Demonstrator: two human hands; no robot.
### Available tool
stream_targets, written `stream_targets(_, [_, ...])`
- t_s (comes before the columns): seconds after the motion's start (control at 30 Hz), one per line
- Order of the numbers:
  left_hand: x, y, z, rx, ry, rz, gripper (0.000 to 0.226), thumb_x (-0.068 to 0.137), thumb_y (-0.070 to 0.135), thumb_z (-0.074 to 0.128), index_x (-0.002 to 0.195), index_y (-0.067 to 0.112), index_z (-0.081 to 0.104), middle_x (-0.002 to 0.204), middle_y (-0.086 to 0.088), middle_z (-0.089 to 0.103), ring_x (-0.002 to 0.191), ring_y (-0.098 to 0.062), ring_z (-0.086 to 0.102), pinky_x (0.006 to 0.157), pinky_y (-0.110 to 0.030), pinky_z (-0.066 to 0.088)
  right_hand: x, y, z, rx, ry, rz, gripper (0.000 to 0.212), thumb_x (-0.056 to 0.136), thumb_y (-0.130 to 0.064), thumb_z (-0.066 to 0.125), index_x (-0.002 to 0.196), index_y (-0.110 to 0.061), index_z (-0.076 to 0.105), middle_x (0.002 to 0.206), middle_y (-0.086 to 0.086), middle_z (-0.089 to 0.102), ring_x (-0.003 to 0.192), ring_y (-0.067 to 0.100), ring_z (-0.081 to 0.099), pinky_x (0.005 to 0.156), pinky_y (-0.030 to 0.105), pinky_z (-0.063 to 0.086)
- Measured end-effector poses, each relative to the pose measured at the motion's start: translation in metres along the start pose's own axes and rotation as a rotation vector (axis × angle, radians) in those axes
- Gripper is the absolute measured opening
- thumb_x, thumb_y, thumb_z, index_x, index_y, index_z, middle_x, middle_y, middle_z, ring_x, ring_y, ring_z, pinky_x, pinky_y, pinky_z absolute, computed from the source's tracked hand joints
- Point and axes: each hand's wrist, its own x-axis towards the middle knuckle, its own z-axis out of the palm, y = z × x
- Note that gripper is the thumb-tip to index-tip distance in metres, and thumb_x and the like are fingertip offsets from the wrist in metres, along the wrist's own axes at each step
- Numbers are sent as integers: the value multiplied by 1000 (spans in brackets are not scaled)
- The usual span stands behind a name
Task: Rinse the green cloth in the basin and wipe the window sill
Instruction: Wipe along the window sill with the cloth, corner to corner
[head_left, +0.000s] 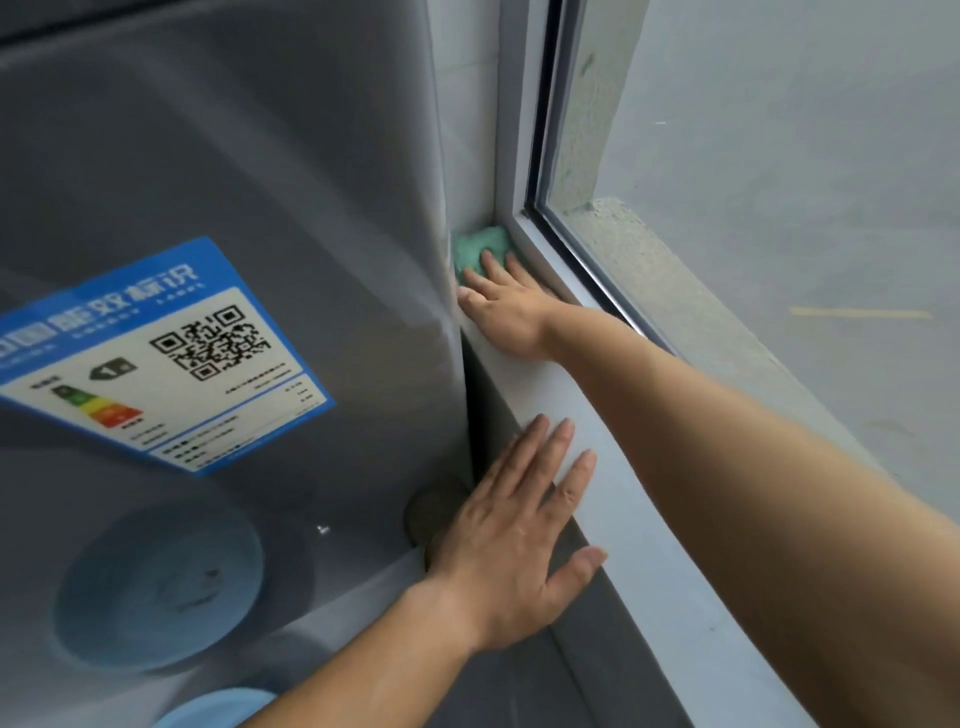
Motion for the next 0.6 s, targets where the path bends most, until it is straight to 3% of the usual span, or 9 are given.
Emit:
stream_targets(0.07, [0, 0, -2, 7, -11, 3, 75, 98, 61, 24, 158, 21, 3, 167, -4, -9, 152, -22, -16, 121, -41, -2, -31, 10, 6, 47, -12, -54, 56, 105, -40, 11, 156, -18, 14, 165, -1, -5, 148, 17, -20, 109, 27, -25])
stream_targets(0.13, [-1, 0, -5, 8, -28, 1, 76, 97, 60, 27, 158, 22, 2, 167, -3, -11, 151, -21, -18, 120, -39, -6, -65, 21, 11, 162, -30, -42, 54, 106, -38, 15, 156, -17, 15, 165, -3, -3, 144, 10, -20, 103, 14, -22])
stream_targets(0.2, [-2, 1, -7, -6, -38, -2, 75, 97, 59, 27, 158, 23, 0, 166, -3, -13, 151, -21, -21, 120, -39, -8, -80, 25, 10, 165, -73, -2, 53, 106, -36, 17, 156, -19, 14, 166, 1, -7, 148, 16, -18, 116, 26, -13])
stream_targets(0.27, [-3, 3, -7, -12, -24, -13, 74, 98, 58, 27, 158, 22, -1, 166, -4, -13, 151, -21, -20, 120, -39, -8, -67, 14, 1, 96, -90, 7, 51, 106, -29, 16, 156, -17, 16, 165, 10, -7, 150, 29, -16, 118, 36, -10])
stream_targets(0.33, [-6, 3, -6, -10, -9, -10, 73, 99, 56, 26, 158, 20, 2, 167, -6, -10, 152, -22, -17, 120, -39, -7, -40, -4, -8, 122, -66, 18, 52, 106, -34, 14, 155, -18, 17, 166, 9, -7, 150, 28, -16, 114, 31, -18])
stream_targets(0.43, [-9, -1, -5, -5, 5, 1, 71, 100, 55, 23, 158, 19, 3, 167, -6, -7, 152, -23, -13, 121, -39, -4, -14, -17, -15, 160, -44, 59, 59, 103, -51, 12, 156, -27, 14, 166, -1, -10, 149, 20, -19, 121, 47, -9])
stream_targets(0.6, [-12, -3, -4, -1, -11, 29, 71, 101, 53, 26, 158, 17, 4, 167, -7, -2, 153, -23, -11, 121, -41, -1, -88, 11, 8, 283, -41, 43, 57, 103, -48, 12, 156, -28, 12, 166, -5, -7, 149, 13, -16, 122, 39, -8])
